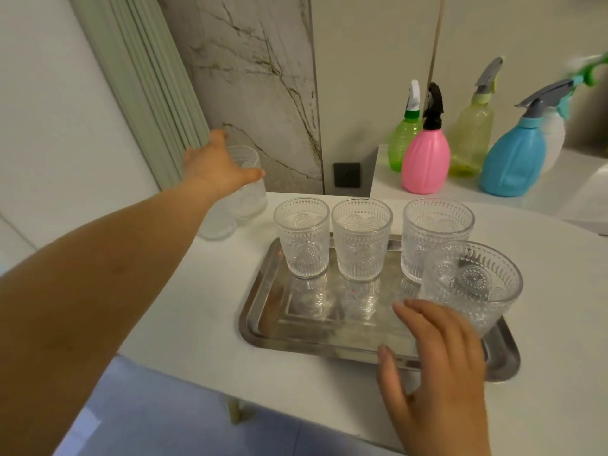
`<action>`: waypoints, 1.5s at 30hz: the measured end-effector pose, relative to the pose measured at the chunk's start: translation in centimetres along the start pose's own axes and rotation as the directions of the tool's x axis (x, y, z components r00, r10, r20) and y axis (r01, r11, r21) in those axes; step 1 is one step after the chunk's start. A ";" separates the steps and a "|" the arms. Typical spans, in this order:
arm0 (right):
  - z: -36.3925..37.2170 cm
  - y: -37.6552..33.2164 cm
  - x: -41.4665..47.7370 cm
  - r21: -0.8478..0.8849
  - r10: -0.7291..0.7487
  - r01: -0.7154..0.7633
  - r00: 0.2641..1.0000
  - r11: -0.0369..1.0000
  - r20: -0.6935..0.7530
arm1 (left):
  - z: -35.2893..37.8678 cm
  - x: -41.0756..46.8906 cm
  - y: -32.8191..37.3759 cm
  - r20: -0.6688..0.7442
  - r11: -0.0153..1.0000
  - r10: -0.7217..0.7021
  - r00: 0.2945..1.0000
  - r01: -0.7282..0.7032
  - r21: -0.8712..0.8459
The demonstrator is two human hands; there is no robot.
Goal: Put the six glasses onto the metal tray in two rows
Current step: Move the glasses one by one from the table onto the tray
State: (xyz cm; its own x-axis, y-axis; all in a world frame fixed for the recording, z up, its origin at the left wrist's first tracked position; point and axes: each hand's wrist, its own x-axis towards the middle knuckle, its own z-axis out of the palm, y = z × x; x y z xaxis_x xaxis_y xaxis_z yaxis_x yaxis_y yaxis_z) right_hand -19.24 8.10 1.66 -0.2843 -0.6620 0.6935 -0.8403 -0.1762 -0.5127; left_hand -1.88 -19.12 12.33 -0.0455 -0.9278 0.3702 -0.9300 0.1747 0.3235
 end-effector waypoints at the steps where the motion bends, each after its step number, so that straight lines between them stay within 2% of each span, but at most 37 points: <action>1: 0.6 -0.1 -0.2 -0.017 -0.010 0.011 0.999 1.000 0.054 | -0.8 -0.1 0.0 -0.003 0.999 0.001 1.000 -0.001 -0.037; 5: 2.5 0.0 -1.4 -0.255 -0.057 0.145 0.945 0.956 0.322 | -3.8 -0.9 0.0 -0.007 0.976 0.030 1.000 -0.031 -0.214; 7: 2.9 0.1 -1.6 -0.293 -0.060 0.180 0.925 0.939 0.376 | -5.4 -1.6 -0.1 -0.006 0.967 0.046 0.999 -0.046 -0.249; 12: 2.7 0.2 -1.7 -0.315 -0.102 0.214 0.936 0.925 0.337 | -9.5 -5.3 0.1 0.028 0.937 0.103 0.994 -0.087 -0.339; 17: 1.9 0.2 -1.8 -0.262 -0.103 0.212 0.921 0.941 0.375 | -11.4 -10.8 0.0 0.017 0.887 0.142 0.990 -0.119 -0.445; 20: 0.2 0.8 -1.8 -0.178 -0.090 0.178 0.905 0.968 0.416 | -10.1 -13.4 1.0 0.058 0.899 0.160 0.985 -0.121 -0.421; 23: -1.8 1.6 -1.7 -0.068 -0.023 0.057 0.902 0.996 0.431 | -7.9 -15.4 3.0 0.158 0.908 0.234 0.959 -0.158 -0.387; 27: -3.8 2.7 -1.7 0.013 -0.012 0.008 0.918 1.000 0.397 | -4.7 -16.9 6.2 0.246 0.887 0.296 0.923 -0.170 -0.429; 32: -5.3 4.6 -1.9 -0.054 0.057 -0.041 0.939 0.998 0.340 | -0.9 -17.6 8.6 0.294 0.867 0.325 0.899 -0.158 -0.473; 40: -5.5 6.4 -3.0 -0.222 0.061 0.029 0.921 0.975 0.384 | 1.9 -17.5 8.9 0.312 0.873 0.348 0.884 -0.184 -0.452; 45: -5.5 6.1 -2.7 -0.209 0.071 0.004 0.934 0.978 0.350 | 2.3 -17.1 9.5 0.312 0.873 0.363 0.878 -0.203 -0.443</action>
State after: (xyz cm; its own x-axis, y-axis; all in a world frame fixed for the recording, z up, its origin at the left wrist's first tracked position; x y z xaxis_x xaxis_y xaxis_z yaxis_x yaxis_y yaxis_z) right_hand -26.11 12.79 -0.51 -0.1639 -0.8860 0.4338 -0.9194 -0.0222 -0.3927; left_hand -10.81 -2.33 7.05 -0.4913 -0.8541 0.1706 -0.6409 0.4871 0.5933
